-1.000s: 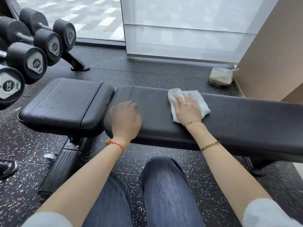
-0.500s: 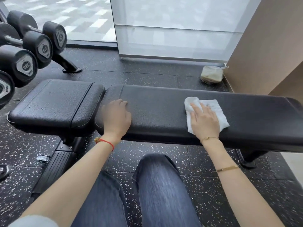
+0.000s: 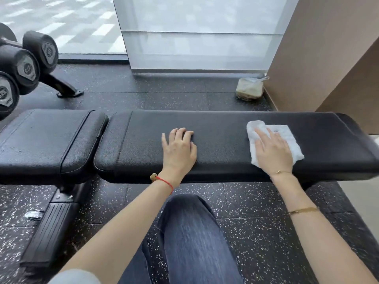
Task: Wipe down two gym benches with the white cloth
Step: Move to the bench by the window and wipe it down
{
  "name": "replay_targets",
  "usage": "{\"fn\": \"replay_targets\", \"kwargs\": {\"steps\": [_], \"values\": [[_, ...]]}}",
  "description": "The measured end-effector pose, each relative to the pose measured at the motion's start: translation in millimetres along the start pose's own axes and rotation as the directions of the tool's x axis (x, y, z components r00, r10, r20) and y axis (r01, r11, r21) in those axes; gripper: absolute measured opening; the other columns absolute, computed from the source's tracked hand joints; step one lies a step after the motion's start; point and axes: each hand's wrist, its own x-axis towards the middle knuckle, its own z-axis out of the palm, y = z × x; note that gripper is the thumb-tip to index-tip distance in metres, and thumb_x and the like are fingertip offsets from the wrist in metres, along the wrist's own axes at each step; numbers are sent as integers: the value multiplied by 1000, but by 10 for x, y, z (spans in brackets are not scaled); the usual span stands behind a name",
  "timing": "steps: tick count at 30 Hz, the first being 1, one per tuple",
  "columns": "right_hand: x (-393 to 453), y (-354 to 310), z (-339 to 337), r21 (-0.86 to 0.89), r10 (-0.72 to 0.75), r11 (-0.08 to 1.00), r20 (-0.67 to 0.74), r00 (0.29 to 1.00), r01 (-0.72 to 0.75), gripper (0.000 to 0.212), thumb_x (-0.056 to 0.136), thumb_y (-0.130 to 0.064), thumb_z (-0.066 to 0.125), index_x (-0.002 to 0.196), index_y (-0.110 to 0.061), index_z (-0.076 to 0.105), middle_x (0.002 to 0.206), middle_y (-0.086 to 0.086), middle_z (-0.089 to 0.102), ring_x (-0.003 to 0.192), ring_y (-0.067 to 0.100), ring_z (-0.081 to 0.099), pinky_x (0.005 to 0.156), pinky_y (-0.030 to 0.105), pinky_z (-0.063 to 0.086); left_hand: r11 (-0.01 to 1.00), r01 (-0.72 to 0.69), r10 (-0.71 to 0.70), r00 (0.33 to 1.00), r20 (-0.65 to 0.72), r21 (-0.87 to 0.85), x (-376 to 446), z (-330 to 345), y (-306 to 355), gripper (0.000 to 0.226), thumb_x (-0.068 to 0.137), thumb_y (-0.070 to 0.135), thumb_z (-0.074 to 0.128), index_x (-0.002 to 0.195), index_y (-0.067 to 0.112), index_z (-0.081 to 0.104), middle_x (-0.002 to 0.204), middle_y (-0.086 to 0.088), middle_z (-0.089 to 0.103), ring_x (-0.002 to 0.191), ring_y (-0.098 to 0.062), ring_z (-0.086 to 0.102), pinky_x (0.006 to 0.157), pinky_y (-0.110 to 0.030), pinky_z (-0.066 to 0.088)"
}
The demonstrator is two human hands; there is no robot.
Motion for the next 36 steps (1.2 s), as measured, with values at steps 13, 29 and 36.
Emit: {"fn": "replay_targets", "kwargs": {"steps": [13, 29, 36], "values": [[47, 489, -78, -38, -21, 999, -17, 1000, 20, 46, 100, -33, 27, 142, -26, 45, 150, 11, 43, 142, 30, 34, 116, 45, 26, 998, 7, -1, 996, -90, 59, -27, 113, 28, 39, 92, 28, 47, 129, 21, 58, 138, -2, 54, 134, -24, 42, 116, -56, 25], [367, 401, -28, 18, -152, 988, 95, 984, 151, 44, 103, -33, 36, 147, -31, 39, 154, 8, 38, 145, 26, 29, 119, 40, 19, 993, 14, -5, 997, -81, 119, -43, 136, 69, 41, 92, 25, 45, 131, 18, 56, 141, -7, 53, 135, -28, 42, 115, -59, 25], [884, -111, 59, -26, -102, 994, 187, 977, 108, 45, 104, -36, 28, 148, -31, 33, 159, 6, 27, 144, 29, 26, 117, 47, 17, 991, 23, -14, 997, -76, 129, -42, 133, 84, 41, 92, 25, 45, 131, 18, 56, 140, -8, 53, 135, -29, 42, 115, -60, 25]]}}
